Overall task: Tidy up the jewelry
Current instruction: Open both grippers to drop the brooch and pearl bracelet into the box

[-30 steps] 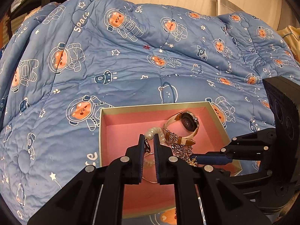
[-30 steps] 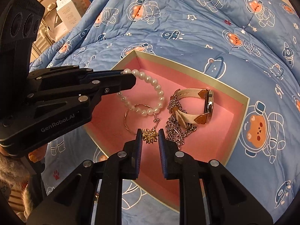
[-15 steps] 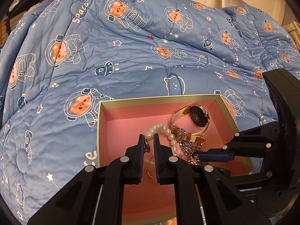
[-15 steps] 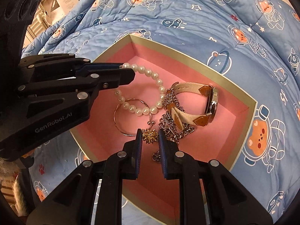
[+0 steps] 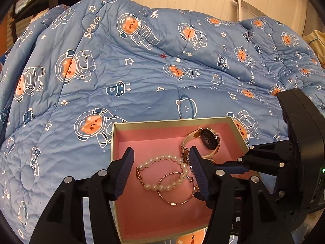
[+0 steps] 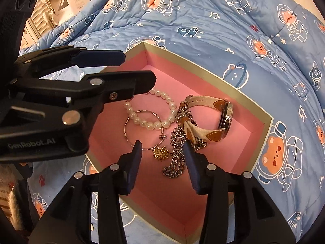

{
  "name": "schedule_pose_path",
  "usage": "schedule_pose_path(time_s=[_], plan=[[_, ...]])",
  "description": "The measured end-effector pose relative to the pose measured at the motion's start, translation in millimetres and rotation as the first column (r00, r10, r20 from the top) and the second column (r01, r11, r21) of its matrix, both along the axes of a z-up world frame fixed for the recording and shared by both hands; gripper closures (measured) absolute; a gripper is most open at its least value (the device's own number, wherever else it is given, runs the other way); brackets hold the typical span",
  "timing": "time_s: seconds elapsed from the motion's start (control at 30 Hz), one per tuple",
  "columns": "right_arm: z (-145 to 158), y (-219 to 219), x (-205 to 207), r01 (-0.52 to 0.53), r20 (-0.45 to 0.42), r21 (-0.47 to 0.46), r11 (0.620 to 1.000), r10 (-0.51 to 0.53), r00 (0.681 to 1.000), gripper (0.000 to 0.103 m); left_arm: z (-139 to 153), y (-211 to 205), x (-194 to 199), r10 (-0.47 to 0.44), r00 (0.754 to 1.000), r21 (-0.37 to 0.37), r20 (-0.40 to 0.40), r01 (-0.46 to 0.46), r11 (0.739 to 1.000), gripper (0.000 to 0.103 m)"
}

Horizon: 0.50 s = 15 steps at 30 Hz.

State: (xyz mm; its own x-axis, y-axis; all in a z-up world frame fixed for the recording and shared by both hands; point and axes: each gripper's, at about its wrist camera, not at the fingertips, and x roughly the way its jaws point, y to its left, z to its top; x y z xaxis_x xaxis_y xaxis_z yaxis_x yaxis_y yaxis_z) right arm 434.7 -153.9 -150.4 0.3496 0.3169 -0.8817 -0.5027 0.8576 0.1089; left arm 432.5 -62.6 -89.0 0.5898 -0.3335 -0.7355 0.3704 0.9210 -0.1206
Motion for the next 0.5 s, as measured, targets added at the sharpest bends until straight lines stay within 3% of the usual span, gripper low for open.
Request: schedule_pose_path(time_s=[0.1, 0.17, 0.3, 0.33, 0.37, 0.5], plan=[[4.0, -4.4, -1.6, 0.016, -0.003, 0.041, 0.999, -0.016, 1.0, 0.056, 5.5, 5.9, -6.0, 0.017, 1.0, -0.025, 0.019, -0.016, 1.0, 0.033], [8.6, -8.1, -6.0, 0.029, 0.016, 0.062, 0.998, -0.03, 0.999, 0.05, 8.8, 12.5, -13.5, 0.049, 0.997, -0.033, 0.051, -0.048, 0.998, 0.013], [21.2, -12.2, -24.9, 0.048, 0.097, 0.082, 0.996, -0.056, 0.994, 0.042, 9.4, 29.3, -28.6, 0.105, 0.992, -0.058, 0.064, -0.101, 0.993, 0.007], [24.5, -13.3, -30.7, 0.059, 0.119, 0.084, 0.995, -0.068, 0.991, 0.029, 9.2, 32.8, -34.5, 0.123, 0.99, -0.056, 0.07, -0.119, 0.991, 0.007], [28.9, -14.6, -37.3, 0.072, 0.148, 0.081, 0.994, -0.083, 0.985, 0.025, 9.1, 35.3, -40.3, 0.129, 0.989, -0.059, 0.076, -0.124, 0.991, 0.007], [43.5, -17.4, -65.9, 0.079, 0.25, 0.101, 0.992, -0.102, 0.963, 0.024, 6.5, 44.0, -63.7, 0.12, 0.991, -0.066, 0.067, -0.116, 0.991, 0.007]])
